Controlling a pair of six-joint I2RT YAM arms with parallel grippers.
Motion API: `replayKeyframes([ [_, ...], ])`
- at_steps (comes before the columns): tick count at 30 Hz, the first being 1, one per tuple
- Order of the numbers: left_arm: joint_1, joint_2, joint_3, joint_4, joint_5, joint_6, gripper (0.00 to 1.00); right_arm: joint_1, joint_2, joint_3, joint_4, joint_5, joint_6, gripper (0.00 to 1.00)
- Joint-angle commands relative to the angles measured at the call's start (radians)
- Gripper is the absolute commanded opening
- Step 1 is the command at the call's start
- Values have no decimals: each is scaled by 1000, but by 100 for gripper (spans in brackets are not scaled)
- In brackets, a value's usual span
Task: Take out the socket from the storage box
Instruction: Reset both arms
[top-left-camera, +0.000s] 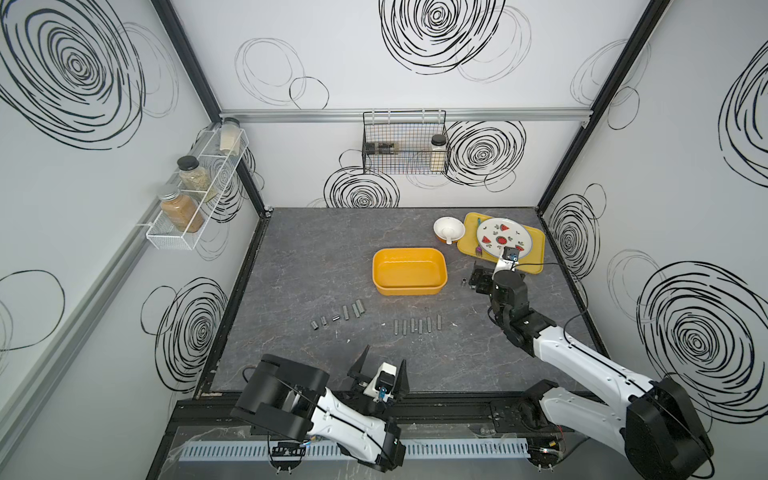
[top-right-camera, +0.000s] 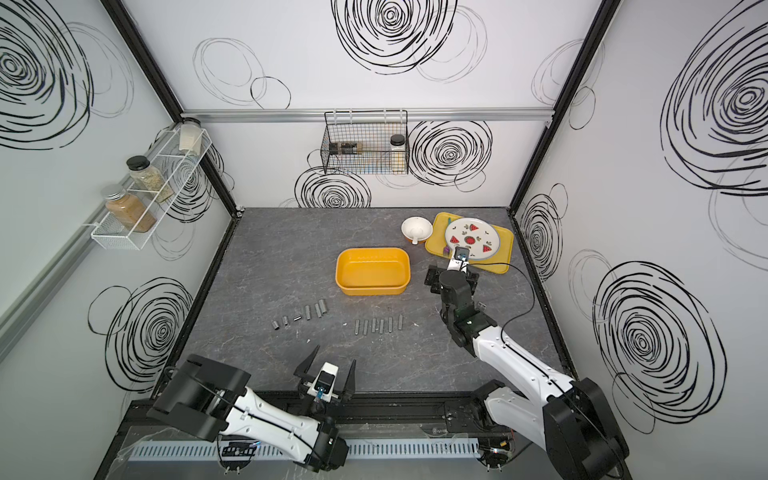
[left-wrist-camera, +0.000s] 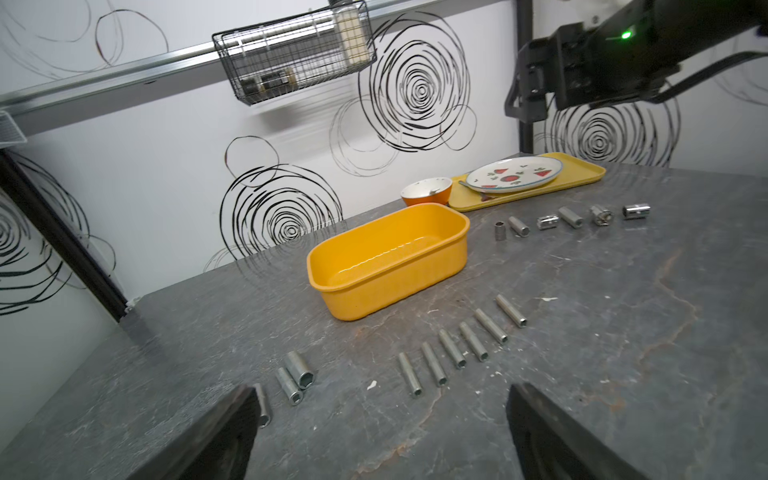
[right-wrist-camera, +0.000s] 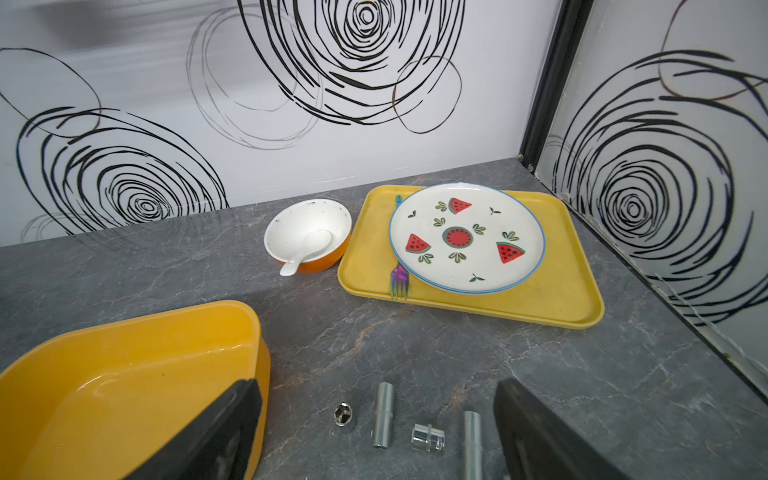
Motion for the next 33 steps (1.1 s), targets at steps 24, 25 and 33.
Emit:
replayKeyframes([
  [24, 260, -100, -65, -59, -136, -228, 99, -170, 144, -209, 565, 15, -275, 90],
  [25, 264, -141, -82, -59, -136, -228, 99, -196, 142, -210, 577, -11, -286, 88],
  [33, 249, -140, -95, -59, -136, -228, 99, -281, 267, -240, 827, -177, -459, 84],
])
